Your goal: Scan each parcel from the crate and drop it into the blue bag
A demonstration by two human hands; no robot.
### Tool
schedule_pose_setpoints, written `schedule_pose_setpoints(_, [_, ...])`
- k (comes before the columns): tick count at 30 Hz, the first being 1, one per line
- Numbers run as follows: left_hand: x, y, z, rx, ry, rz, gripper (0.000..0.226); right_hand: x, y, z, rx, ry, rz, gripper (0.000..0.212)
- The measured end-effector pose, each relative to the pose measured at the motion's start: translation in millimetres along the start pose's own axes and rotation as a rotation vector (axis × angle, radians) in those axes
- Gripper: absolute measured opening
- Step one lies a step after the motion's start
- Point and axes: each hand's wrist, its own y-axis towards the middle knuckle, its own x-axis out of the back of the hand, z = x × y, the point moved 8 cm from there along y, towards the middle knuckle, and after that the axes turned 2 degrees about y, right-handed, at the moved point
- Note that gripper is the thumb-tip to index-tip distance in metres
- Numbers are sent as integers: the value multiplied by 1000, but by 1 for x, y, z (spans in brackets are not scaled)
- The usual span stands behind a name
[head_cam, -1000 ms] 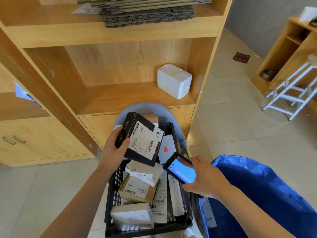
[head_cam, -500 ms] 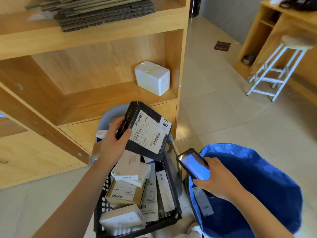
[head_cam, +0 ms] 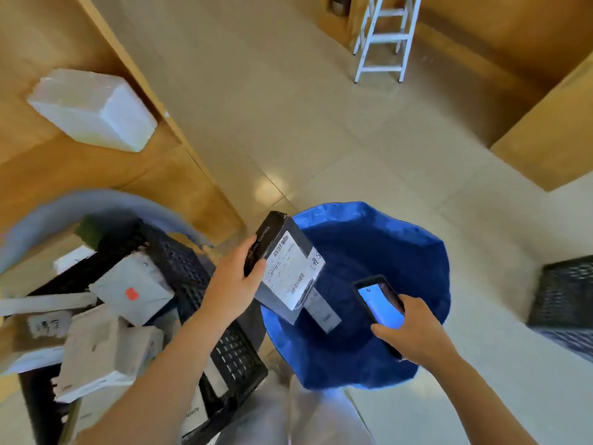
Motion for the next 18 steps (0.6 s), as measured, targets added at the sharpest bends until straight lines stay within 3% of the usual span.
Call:
schedule_pose_setpoints(7, [-161, 79, 21, -56, 239, 251, 50, -42, 74, -67, -210, 62, -34, 59])
schedule_pose_setpoints(18, [-406, 231, 171, 179, 275, 444, 47, -151, 250, -159, -454, 151, -90, 67])
